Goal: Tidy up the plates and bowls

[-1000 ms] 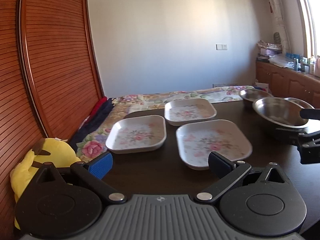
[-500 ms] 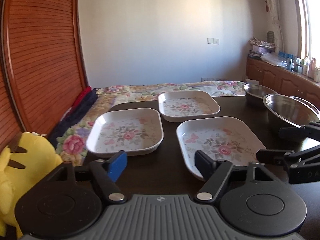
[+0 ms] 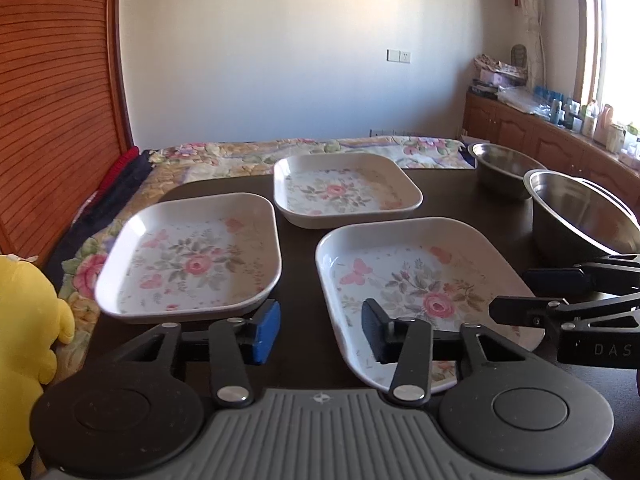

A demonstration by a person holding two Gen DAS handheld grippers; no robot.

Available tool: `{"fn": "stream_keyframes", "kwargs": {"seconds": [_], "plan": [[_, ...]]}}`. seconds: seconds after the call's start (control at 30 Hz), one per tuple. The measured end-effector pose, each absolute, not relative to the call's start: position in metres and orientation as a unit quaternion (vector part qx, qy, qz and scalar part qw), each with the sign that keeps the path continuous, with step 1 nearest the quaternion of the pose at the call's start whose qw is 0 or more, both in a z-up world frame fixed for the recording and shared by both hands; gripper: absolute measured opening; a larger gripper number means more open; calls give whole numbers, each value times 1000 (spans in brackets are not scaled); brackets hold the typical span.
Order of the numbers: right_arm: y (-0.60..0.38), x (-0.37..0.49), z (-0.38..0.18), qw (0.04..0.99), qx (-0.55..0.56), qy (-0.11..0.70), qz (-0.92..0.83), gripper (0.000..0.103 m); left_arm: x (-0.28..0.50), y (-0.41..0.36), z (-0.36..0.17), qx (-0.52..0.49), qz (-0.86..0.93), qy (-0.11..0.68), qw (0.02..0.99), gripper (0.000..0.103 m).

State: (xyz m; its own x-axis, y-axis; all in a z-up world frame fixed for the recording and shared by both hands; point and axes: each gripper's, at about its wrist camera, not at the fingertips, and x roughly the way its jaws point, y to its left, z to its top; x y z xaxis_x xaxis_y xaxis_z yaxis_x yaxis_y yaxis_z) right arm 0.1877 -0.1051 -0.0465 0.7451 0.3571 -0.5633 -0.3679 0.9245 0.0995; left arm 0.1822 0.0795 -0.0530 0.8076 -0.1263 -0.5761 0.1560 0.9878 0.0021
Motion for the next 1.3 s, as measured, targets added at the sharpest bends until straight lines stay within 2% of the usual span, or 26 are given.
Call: {"fn": "stream_keyframes", "kwargs": {"seconds": [0.13, 0.23, 0.57, 0.77, 1.3], "plan": [[-105, 192, -49, 934, -7, 304, 190, 46, 188, 78, -57, 19, -84, 308, 947, 36], [-106, 196, -50, 933, -3, 307, 188, 39, 190, 77, -60, 17, -85, 311, 947, 35], [-106, 204, -50, 934, 8, 307, 184, 28, 198, 78, -63, 9, -87, 317, 944, 25], [-106, 204, -52, 933, 9, 309, 184, 23, 198, 79, -64, 0, -95, 319, 943, 15], [-116, 189, -47, 932, 35, 301, 197, 17, 172, 79, -53, -12, -95, 321, 942, 15]]}}
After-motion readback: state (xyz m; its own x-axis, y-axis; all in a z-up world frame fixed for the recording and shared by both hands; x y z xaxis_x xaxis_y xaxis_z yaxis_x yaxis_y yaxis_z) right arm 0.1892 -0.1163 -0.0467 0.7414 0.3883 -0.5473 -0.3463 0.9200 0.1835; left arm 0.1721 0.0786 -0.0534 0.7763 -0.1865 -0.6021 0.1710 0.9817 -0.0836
